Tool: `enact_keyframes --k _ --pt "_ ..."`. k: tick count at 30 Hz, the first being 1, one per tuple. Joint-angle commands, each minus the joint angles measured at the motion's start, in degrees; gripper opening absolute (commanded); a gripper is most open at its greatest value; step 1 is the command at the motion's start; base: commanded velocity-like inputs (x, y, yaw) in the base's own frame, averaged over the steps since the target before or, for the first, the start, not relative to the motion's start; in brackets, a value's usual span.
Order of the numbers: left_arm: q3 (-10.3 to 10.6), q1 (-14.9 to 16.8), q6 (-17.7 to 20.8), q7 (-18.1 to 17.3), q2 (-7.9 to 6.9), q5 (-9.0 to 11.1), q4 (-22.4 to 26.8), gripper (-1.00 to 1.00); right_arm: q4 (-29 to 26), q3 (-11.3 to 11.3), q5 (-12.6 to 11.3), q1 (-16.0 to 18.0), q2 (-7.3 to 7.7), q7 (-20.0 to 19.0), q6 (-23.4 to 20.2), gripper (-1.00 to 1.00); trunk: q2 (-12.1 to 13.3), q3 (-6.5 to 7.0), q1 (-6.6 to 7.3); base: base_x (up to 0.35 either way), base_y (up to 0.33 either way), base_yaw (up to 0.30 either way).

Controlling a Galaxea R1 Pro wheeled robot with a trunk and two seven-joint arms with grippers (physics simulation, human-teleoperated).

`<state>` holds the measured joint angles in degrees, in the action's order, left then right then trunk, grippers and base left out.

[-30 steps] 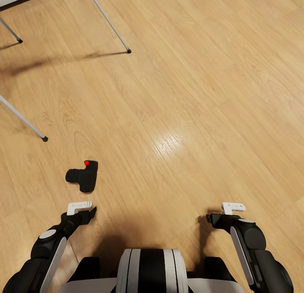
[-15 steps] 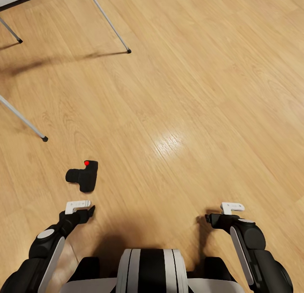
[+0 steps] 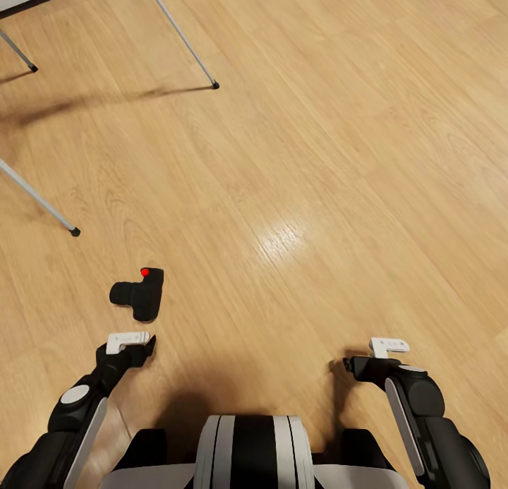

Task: Attach the digital camera to the camera tripod in the bedroom.

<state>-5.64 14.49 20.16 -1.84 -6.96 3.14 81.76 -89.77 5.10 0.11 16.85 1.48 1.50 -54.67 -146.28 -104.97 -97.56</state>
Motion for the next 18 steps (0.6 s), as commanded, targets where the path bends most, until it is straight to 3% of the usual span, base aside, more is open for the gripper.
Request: enact_keyframes --k 1,9,10,18 --pt "-0.1 0.0 -0.2 -0.2 0.04 0.2 -0.2 1.0 -0.1 0.0 0.0 0.0 0.02 0.1 -0.3 1.0 0.0 -0.03 0.01 0.0 0.0 0.0" --pt "-0.1 0.0 -3.4 -0.2 0.25 -0.8 -1.9 1.0 -0.1 -0.1 0.0 0.0 0.02 0.2 -0.3 1.0 0.0 -0.03 0.01 0.0 0.0 0.0" --pt "0.0 0.0 -6.8 -0.2 0.36 -0.9 -2.9 1.0 -0.1 0.0 0.0 0.0 0.02 0.2 -0.3 1.0 0.0 -0.03 0.01 0.0 0.0 0.0" --pt "0.0 1.0 -9.5 -0.1 0.45 -1.0 -6.5 1.0 -0.1 -0.1 0.0 0.0 0.02 0.2 -0.3 1.0 0.0 -0.03 0.01 0.0 0.0 0.0"
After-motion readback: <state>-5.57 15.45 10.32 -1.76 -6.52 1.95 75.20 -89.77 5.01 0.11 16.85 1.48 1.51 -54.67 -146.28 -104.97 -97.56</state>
